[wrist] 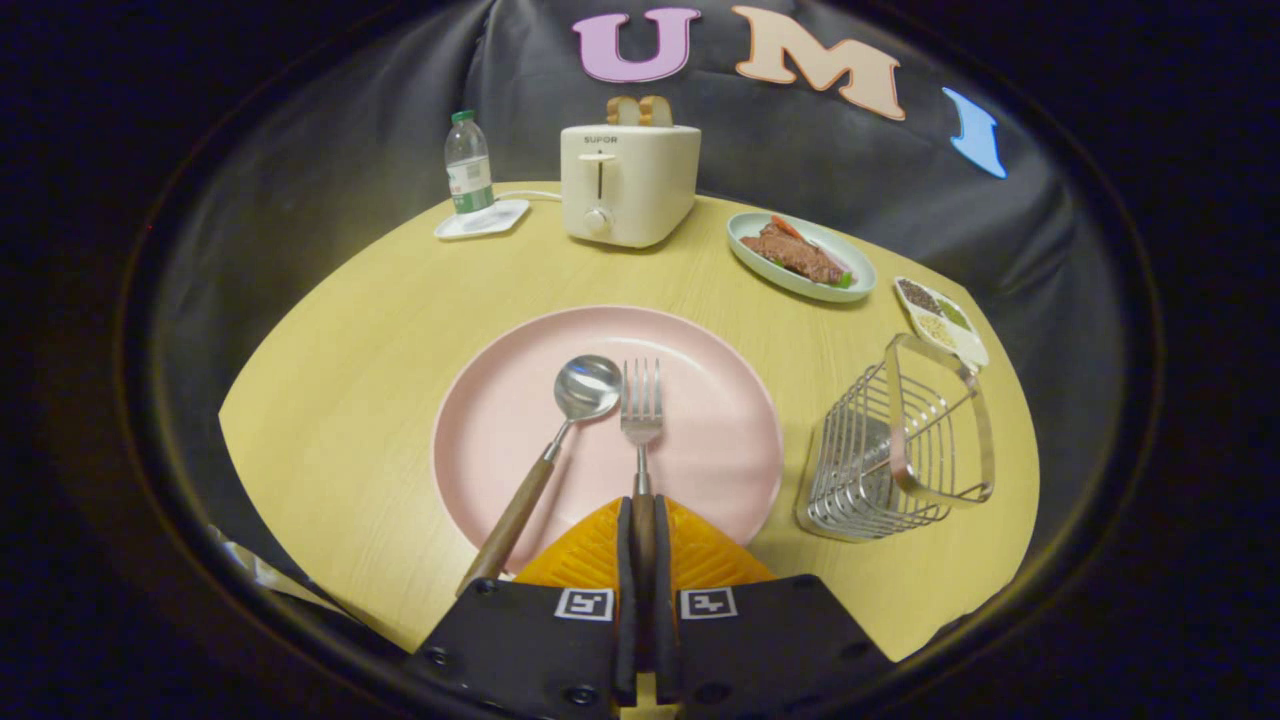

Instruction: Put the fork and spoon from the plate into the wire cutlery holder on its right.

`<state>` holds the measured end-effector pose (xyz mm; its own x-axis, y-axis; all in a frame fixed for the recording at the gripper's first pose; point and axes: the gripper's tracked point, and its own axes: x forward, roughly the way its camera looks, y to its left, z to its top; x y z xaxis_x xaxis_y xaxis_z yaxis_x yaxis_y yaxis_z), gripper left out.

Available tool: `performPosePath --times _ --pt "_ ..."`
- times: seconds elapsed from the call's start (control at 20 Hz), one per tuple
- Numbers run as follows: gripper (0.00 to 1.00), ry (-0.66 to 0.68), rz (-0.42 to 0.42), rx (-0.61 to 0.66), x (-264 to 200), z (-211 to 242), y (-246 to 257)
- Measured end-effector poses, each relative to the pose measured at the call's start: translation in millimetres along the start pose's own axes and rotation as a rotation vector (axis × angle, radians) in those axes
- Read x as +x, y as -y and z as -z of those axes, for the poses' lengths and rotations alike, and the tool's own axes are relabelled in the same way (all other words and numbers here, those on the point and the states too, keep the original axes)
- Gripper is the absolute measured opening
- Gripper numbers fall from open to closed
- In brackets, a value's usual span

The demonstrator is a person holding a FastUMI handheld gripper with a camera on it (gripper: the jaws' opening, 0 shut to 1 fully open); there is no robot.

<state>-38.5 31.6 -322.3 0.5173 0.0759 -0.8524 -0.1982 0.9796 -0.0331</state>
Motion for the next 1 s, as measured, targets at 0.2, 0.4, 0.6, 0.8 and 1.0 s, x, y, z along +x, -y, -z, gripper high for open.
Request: performPosePath --times 0.2,0.4,0.6,0.8,1.0 --pt "0.1 0.013 0.0 -0.013 -12 -17 10" --pt "0.1 0.014 -0.009 -0.03 -29 -34 23" --pt "0.1 0.01 -0.018 -0.052 -47 -48 43" --pt "0.1 -0.005 -0.005 -0.085 -60 -51 69" --pt "0.1 -0.027 -0.004 -0.139 -71 -48 91"
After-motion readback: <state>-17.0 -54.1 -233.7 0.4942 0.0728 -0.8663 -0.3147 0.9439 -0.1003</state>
